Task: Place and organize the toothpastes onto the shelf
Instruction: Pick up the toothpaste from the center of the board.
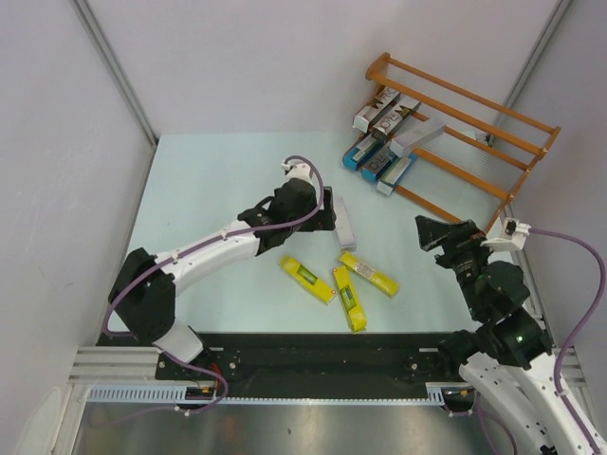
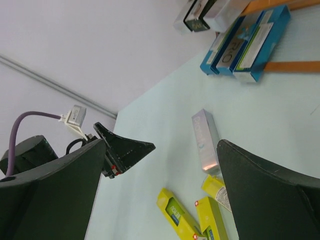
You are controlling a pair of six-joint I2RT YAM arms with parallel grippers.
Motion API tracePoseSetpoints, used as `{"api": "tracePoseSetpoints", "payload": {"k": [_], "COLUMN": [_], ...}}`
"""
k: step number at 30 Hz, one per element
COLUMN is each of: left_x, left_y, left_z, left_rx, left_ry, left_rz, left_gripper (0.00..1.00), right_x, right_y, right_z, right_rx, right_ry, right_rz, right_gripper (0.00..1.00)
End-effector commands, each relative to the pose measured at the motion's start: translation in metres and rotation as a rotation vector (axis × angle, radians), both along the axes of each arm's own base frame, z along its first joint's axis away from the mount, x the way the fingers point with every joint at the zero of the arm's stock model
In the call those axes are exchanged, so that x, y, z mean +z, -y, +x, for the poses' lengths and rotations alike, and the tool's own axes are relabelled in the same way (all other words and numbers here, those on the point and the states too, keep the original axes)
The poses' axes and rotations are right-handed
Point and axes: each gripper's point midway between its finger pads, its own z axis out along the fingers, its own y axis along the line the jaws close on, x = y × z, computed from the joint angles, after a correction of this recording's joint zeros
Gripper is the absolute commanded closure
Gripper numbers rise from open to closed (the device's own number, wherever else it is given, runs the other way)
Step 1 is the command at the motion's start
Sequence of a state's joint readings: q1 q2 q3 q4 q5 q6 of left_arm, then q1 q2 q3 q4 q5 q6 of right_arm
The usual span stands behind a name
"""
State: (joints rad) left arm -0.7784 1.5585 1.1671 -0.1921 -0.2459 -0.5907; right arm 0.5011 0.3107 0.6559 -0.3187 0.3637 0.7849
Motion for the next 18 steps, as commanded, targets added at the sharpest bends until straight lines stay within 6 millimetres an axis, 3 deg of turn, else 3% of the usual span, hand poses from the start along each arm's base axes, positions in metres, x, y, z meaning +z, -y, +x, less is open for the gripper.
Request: {"api": "tracePoseSetpoints", "payload": {"k": [1,7,9,10,12,13,15,18], "left_x": [-0.008,-0.025,-0.019,-0.031,-0.027,-0.042,-0.044,-0.063], "left_y": [-0.018,-0.006,0.000,0.001,0.017,0.021,0.037,0.054], "left_z": [-0.017,-0.013,-0.009,-0.009,-0.005,-0.005,0.000,0.006], "left_rx": [-0.010,-0.039,-0.032,-0.035,-0.063,-0.079,-0.108,-0.128], "left_ry": [-0.039,-0.078,-0.058,-0.080,-0.079,-0.114,-0.133,-0.173], "left_rz": [0.135,0.181,0.201,0.244,0.247,0.274,0.261,0.282], "left_gripper": [0.00,0.00,0.00,0.00,0.00,0.00,0.00,0.00], "right_x": [0.014,0.014,0.015,0.016,0.014,0.016,0.015,0.014], "right_y": [-0.020,-0.013,-0.009,-0.008,-0.005,-0.004,-0.004,-0.003], "right_z": [0.006,0.003,0.000,-0.001,-0.001,-0.002,-0.001,-0.001], "right_rx": [0.077,0.054,0.040,0.037,0.025,0.023,0.020,0.015], "right_ry": [0.044,0.056,0.067,0.069,0.069,0.075,0.073,0.072], "right_rz": [0.042,0.048,0.053,0.054,0.053,0.053,0.051,0.042], "right_gripper": [0.00,0.00,0.00,0.00,0.00,0.00,0.00,0.00]}}
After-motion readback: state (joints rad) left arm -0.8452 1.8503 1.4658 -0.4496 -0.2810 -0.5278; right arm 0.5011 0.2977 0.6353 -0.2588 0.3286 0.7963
